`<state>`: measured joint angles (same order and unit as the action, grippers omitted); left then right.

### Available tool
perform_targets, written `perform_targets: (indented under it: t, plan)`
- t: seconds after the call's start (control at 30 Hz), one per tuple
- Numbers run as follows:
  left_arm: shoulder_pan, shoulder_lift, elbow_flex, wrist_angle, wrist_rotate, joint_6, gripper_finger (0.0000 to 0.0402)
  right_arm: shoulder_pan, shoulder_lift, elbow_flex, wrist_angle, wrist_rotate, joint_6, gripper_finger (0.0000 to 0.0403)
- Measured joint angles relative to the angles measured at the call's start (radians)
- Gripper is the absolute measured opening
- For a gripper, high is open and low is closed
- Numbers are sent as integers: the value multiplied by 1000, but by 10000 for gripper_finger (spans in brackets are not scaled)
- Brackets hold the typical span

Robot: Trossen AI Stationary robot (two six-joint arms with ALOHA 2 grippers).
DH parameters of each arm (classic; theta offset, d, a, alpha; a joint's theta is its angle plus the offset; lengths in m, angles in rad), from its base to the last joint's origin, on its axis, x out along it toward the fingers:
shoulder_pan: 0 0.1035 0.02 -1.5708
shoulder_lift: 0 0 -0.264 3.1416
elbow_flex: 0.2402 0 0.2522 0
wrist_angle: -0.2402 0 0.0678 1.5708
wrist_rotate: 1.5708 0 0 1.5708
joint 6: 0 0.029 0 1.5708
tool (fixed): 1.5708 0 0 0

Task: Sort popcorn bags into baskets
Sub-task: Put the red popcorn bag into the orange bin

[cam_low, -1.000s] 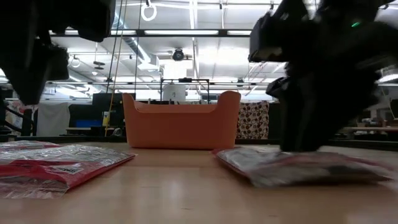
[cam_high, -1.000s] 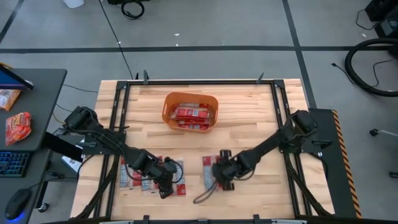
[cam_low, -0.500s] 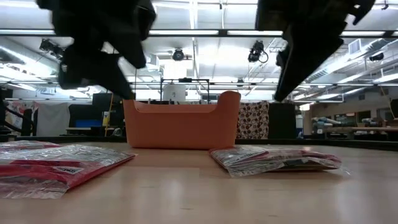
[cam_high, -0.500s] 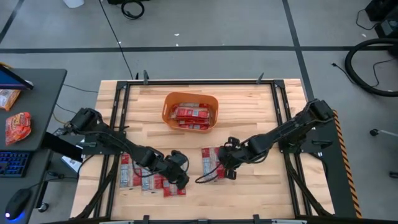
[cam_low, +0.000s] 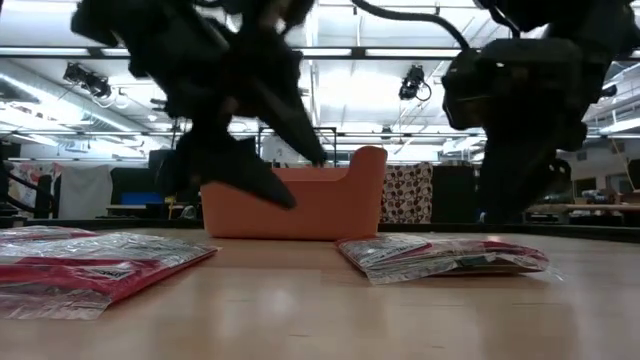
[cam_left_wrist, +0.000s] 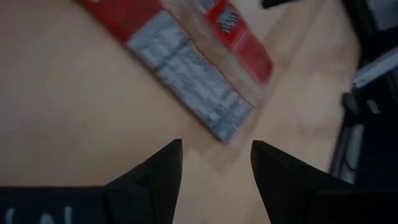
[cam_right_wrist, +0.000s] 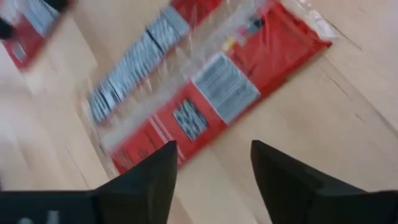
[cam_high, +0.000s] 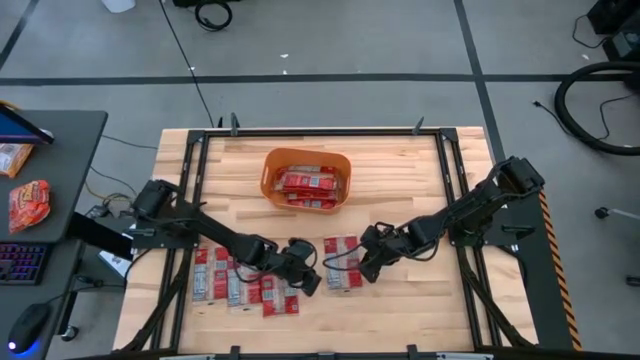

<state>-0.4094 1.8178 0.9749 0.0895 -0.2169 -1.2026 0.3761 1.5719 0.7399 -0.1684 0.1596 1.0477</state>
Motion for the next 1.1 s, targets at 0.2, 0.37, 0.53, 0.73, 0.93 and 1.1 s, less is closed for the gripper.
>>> perform_targets:
  t: [0.2, 0.37, 0.53, 0.73, 0.93, 1.1]
  plan:
    - [21, 77, 0, 89, 0, -30, 194, -27, 17, -8, 17, 1, 80, 271]
    - [24, 130, 1, 120, -5, -81, 194, -52, 54, -8, 40, -10, 117, 292]
    - [26, 158, 3, 194, -1, -90, 194, -63, 108, -6, 141, -38, 131, 287]
    - [36, 158, 2, 197, -7, -72, 194, -64, 132, -8, 293, -50, 122, 277]
    - [36, 158, 2, 192, -3, -68, 194, -68, 130, -9, 399, -63, 52, 259]
    - [36, 158, 1, 192, -1, -68, 194, -73, 130, -9, 407, -99, 52, 235]
